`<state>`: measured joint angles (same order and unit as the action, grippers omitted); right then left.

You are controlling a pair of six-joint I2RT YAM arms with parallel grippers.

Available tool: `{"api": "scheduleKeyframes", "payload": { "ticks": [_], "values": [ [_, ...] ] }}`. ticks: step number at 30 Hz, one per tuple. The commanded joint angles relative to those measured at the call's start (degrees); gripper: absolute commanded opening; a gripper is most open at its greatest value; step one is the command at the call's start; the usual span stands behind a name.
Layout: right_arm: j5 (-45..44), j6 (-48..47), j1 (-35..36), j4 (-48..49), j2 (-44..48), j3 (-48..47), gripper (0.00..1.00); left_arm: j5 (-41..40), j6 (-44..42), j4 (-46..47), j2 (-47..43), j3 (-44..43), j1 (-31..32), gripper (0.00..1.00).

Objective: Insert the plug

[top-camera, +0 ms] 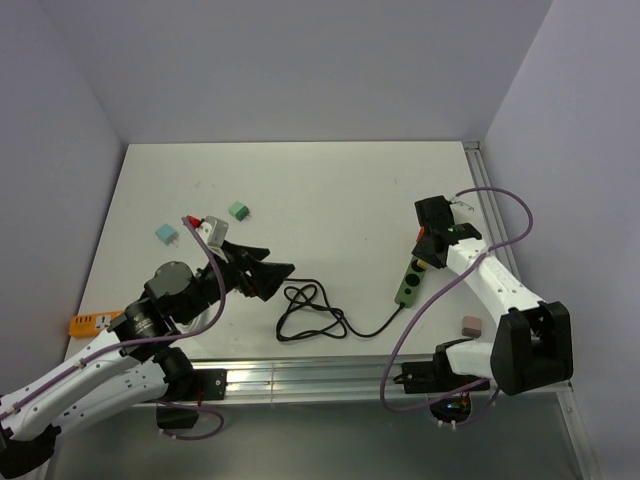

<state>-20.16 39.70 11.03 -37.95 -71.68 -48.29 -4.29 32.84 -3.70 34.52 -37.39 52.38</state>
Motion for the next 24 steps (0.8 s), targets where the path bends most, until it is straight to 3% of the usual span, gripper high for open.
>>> {"api": "scheduleKeyframes", "payload": {
  "ticks": [1, 24],
  "values": [
    [-2.77, -1.29, -0.30, 2.89, -0.65, 0.39, 0.00, 1.13, 0.29, 2.74, 0.54, -1.46, 0.00, 0.97],
    [-0.05, -5.78, -0.13, 5.79, -3.82, 3.11, 0.00, 0.87, -0.06, 3.18, 1.07, -1.64, 0.00, 0.97]
  ]
}}
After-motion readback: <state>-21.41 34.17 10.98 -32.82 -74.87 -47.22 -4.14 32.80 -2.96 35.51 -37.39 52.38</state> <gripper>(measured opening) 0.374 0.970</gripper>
